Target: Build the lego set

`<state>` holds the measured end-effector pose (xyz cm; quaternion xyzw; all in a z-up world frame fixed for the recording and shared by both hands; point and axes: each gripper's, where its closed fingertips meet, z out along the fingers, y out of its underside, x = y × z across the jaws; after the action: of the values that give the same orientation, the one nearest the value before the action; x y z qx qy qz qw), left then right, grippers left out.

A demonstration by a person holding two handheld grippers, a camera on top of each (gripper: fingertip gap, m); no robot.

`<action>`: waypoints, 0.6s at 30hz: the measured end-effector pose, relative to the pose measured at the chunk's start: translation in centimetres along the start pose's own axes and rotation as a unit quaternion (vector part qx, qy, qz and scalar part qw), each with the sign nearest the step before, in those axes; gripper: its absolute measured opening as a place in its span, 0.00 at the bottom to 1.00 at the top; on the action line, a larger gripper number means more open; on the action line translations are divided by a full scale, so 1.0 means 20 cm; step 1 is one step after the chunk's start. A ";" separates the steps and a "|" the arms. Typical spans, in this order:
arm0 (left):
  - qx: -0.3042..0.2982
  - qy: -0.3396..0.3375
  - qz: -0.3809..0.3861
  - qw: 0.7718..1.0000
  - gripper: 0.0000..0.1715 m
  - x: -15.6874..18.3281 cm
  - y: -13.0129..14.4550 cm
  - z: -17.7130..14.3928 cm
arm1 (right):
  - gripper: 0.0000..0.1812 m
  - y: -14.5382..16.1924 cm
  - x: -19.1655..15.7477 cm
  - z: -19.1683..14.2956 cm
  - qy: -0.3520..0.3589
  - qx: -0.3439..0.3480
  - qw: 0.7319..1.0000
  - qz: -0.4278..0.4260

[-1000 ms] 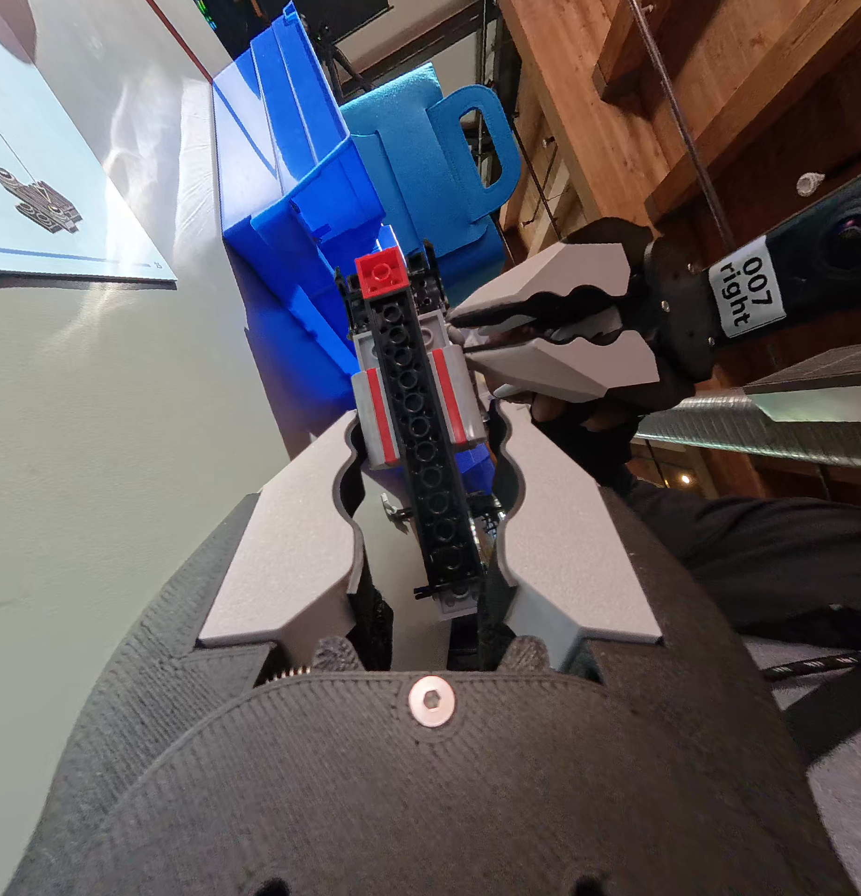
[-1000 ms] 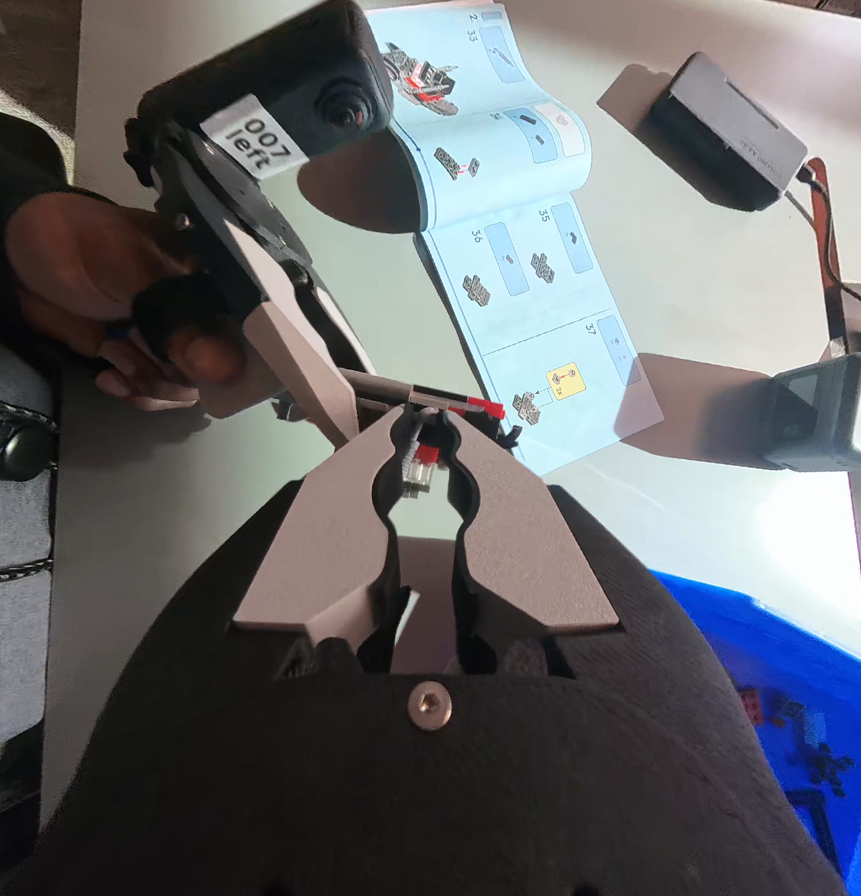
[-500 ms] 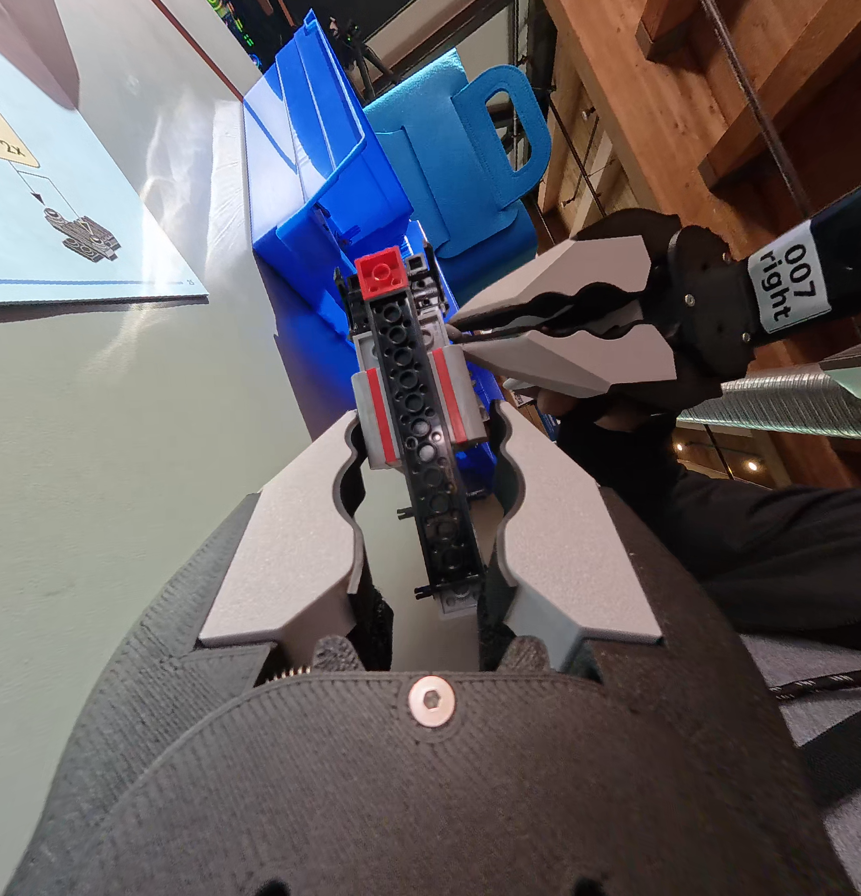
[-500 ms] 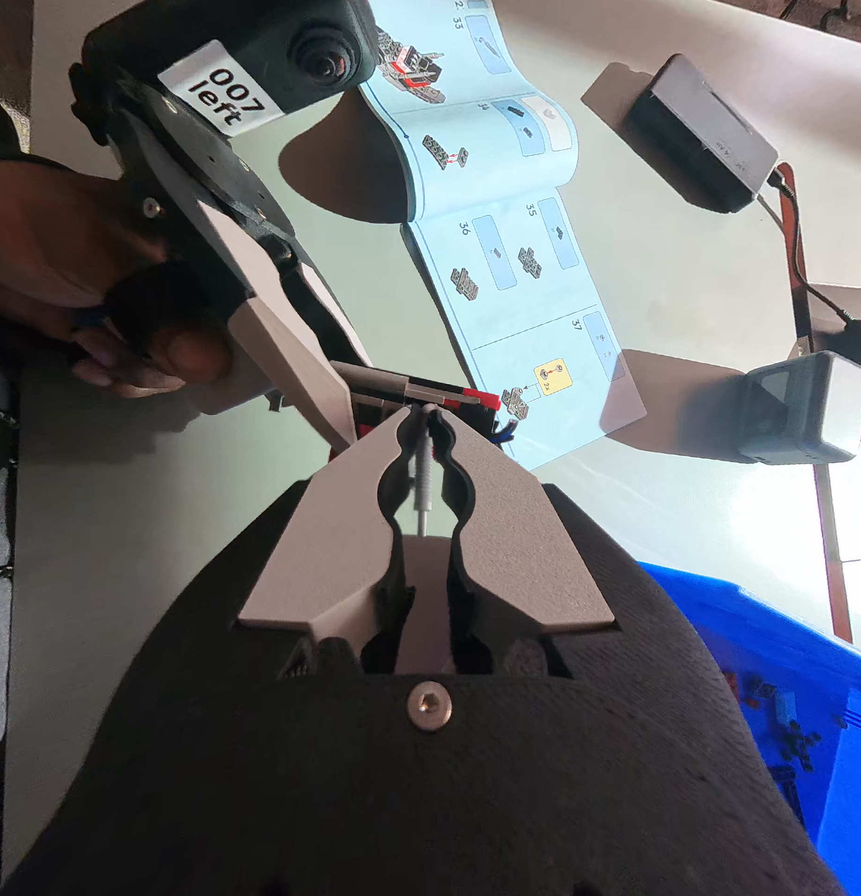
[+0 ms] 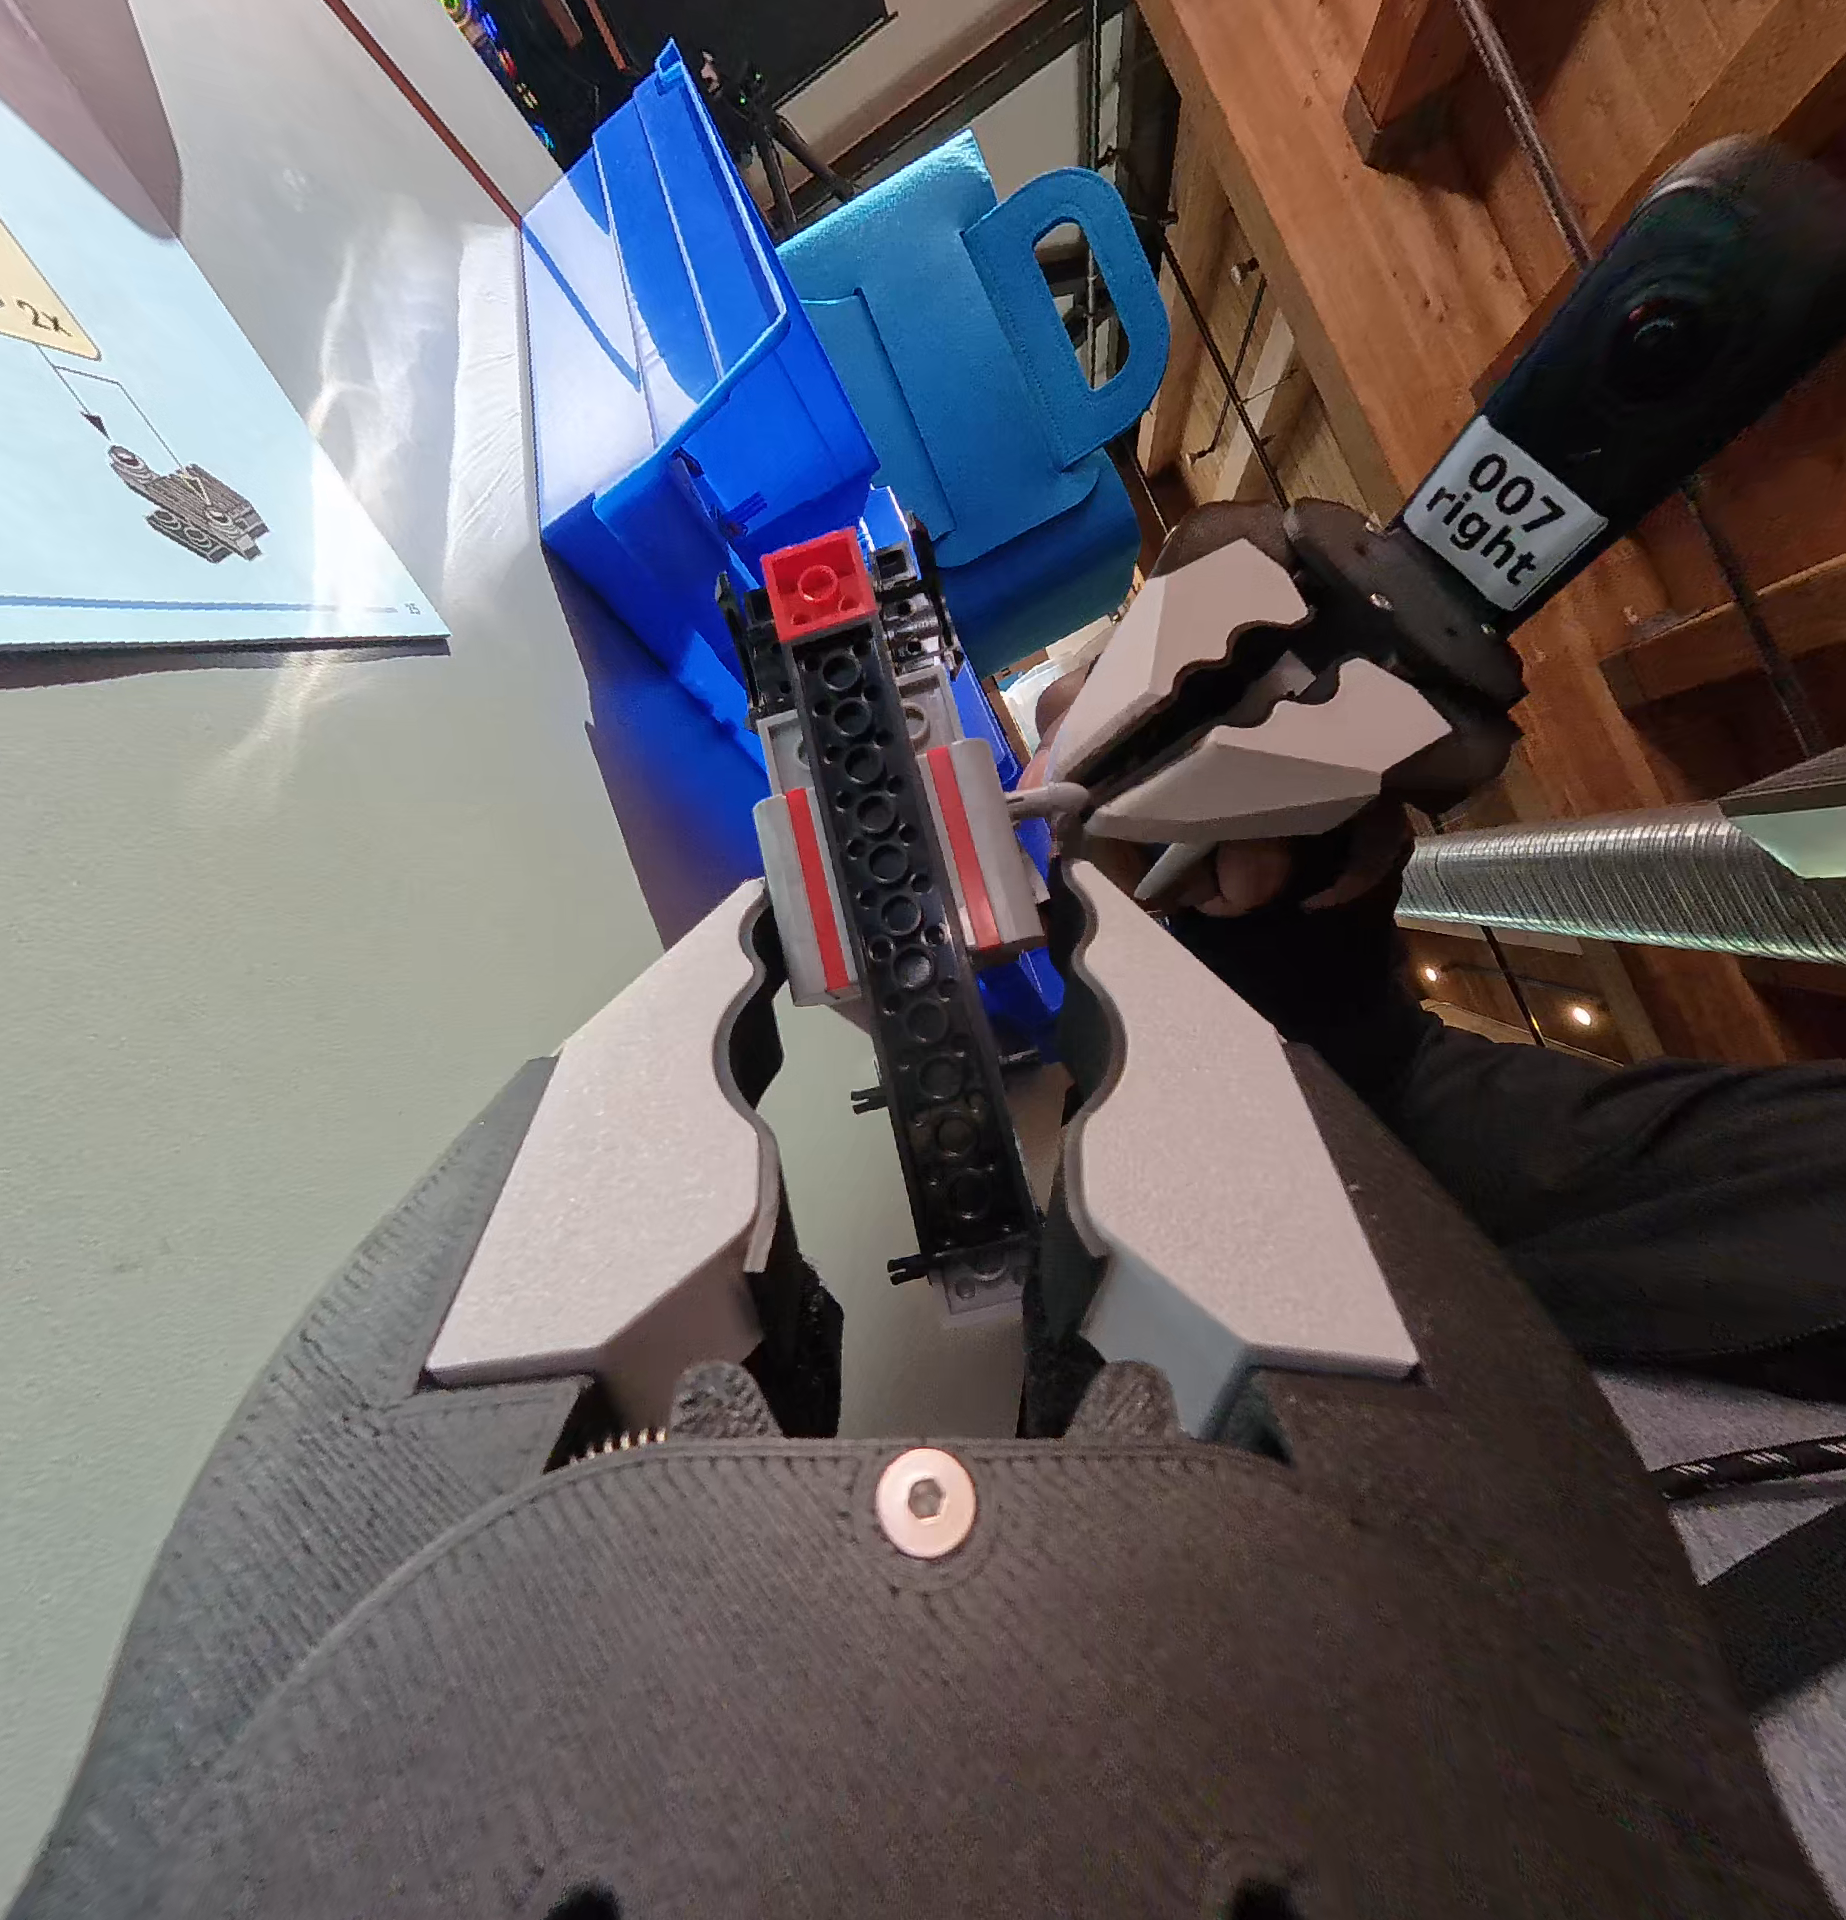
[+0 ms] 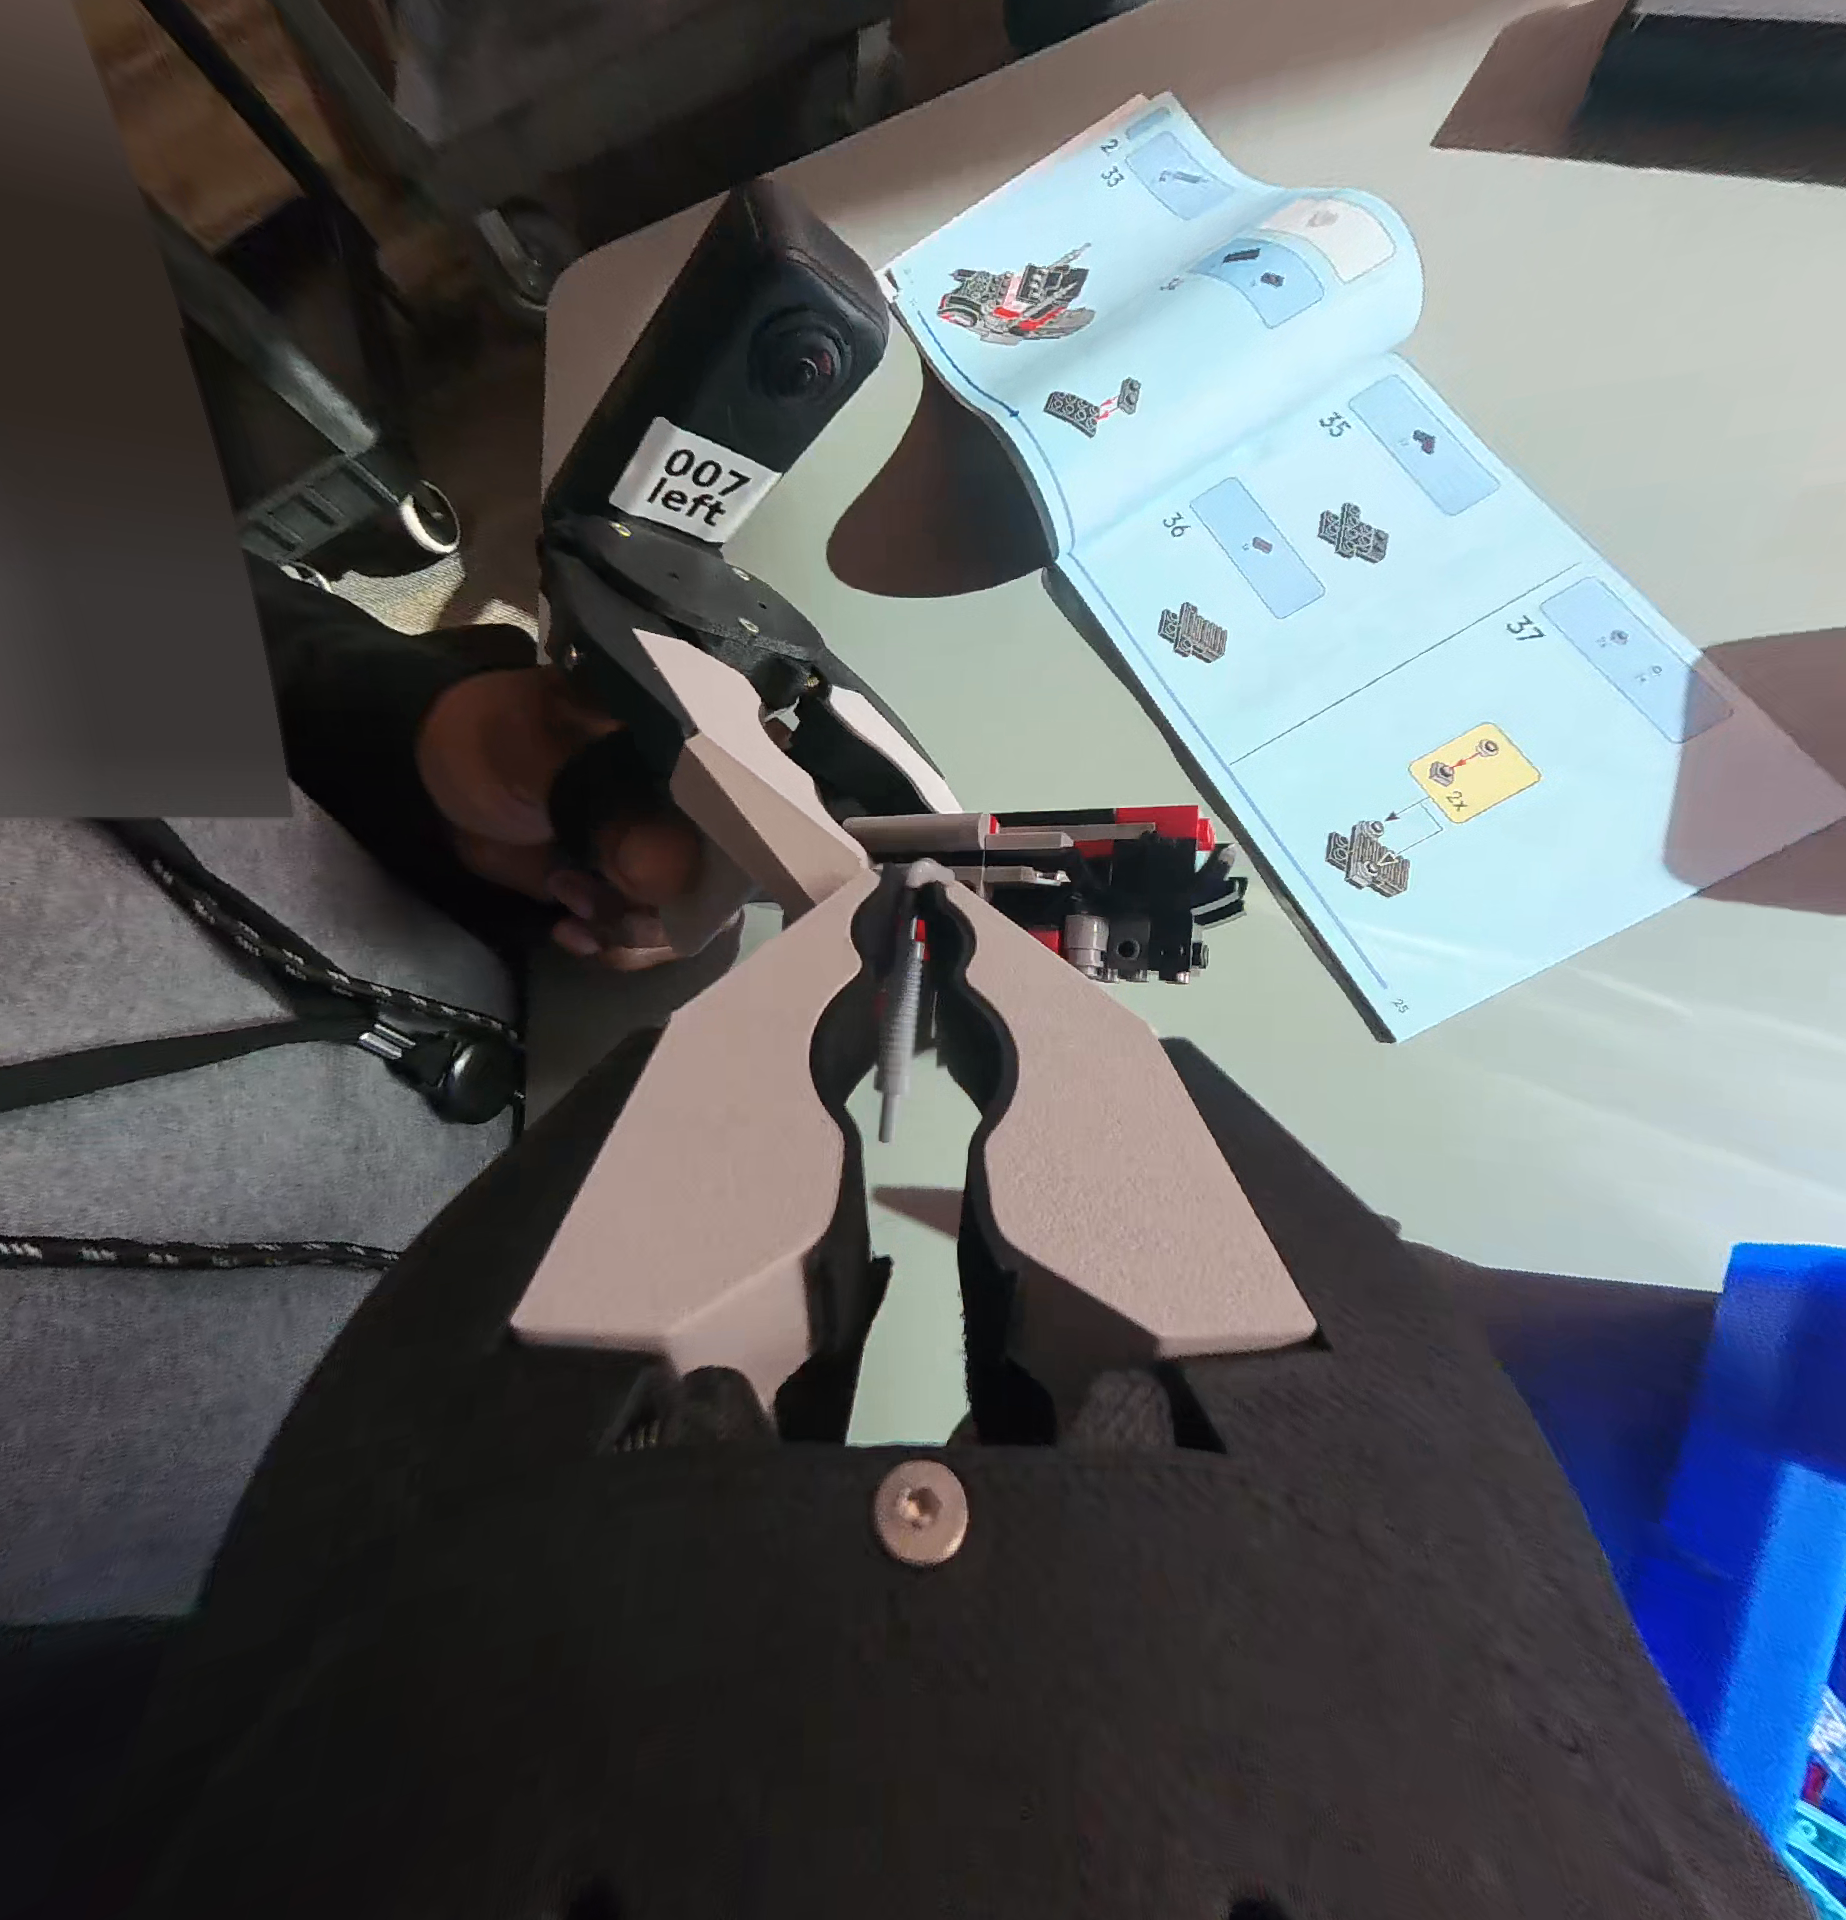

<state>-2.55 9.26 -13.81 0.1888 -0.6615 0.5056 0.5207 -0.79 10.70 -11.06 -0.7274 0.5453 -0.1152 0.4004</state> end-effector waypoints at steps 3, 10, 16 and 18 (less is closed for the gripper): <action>-0.002 0.000 0.002 1.000 0.30 0.00 0.00 0.00 | 0.03 0.01 0.03 0.00 0.019 -0.010 1.000 -0.011; -0.003 -0.004 0.000 1.000 0.30 -0.01 0.00 0.00 | 0.03 0.02 0.04 0.01 0.055 -0.021 0.996 -0.061; -0.007 -0.012 0.006 1.000 0.30 -0.01 0.01 0.00 | 0.04 0.03 0.06 0.02 0.089 -0.036 0.990 -0.106; -0.011 -0.010 0.010 1.000 0.30 -0.01 0.02 0.01 | 0.04 0.04 0.07 0.02 0.105 -0.041 0.987 -0.118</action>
<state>-2.85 9.24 -14.09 0.1816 -0.6737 0.5018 0.5112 -0.57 9.58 -12.16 -0.7864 0.4988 -0.2146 0.2945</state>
